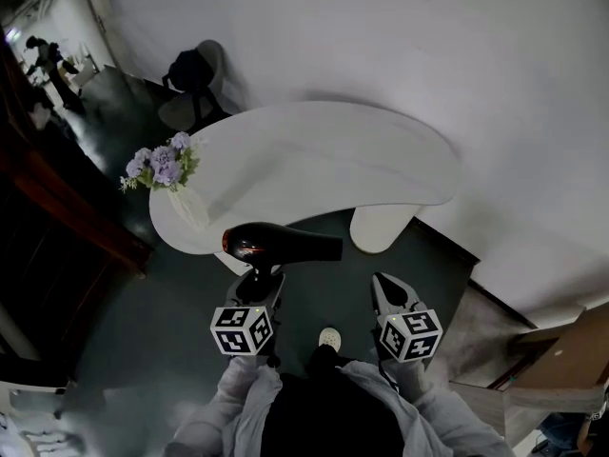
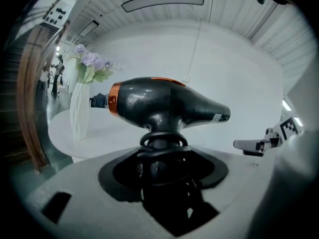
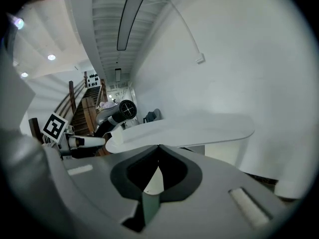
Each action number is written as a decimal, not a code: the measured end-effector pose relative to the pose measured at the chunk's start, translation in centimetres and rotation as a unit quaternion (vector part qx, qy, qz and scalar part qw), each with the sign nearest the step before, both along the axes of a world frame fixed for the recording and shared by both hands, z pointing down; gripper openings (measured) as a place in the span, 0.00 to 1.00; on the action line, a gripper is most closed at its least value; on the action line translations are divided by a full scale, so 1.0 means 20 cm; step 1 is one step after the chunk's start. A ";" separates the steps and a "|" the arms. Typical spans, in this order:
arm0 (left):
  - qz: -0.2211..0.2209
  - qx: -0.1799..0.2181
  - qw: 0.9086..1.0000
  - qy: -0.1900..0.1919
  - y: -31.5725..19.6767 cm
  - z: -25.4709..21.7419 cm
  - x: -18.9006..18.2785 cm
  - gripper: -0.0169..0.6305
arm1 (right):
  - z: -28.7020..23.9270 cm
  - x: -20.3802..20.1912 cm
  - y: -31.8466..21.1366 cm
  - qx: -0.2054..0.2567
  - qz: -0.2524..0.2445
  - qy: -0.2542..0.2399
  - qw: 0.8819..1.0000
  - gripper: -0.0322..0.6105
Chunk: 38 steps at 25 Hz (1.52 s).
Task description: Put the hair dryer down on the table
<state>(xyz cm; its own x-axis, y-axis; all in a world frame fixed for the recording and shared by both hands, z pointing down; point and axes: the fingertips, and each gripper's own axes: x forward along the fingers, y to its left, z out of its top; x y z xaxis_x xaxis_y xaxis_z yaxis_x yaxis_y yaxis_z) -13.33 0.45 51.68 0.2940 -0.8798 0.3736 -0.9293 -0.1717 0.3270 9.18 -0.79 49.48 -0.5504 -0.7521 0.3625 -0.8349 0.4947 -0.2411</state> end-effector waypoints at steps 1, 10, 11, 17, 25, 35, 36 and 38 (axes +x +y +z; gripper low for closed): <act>-0.004 0.001 1.000 0.000 -0.07 0.00 0.00 0.44 | 0.00 0.01 -0.07 0.002 -0.001 0.000 1.000 0.07; -0.014 0.013 1.000 -0.008 -0.45 0.01 0.09 0.44 | 0.02 0.09 -0.48 0.008 -0.020 -0.002 1.000 0.07; -0.015 0.013 1.000 -0.009 -0.48 0.01 0.09 0.44 | 0.03 0.09 -0.50 0.006 -0.021 -0.004 1.000 0.07; -0.015 0.003 1.000 -0.015 -0.64 0.03 0.10 0.44 | 0.09 0.04 -0.61 -0.013 -0.033 -0.011 0.999 0.07; -0.007 -0.012 1.000 -0.008 -1.05 0.12 0.11 0.44 | 0.17 0.04 -0.95 -0.027 -0.026 -0.011 0.999 0.07; 0.017 -0.010 1.000 -0.004 -1.80 0.01 0.16 0.44 | 0.10 0.06 -1.62 -0.033 -0.013 -0.014 0.999 0.07; 0.018 -0.010 1.000 -0.005 -1.88 0.01 0.15 0.44 | 0.10 0.06 -1.69 -0.035 -0.011 -0.015 0.999 0.07; 0.020 -0.014 1.000 -0.003 -2.01 0.00 0.15 0.44 | 0.10 0.05 -1.80 -0.037 -0.011 -0.016 0.999 0.07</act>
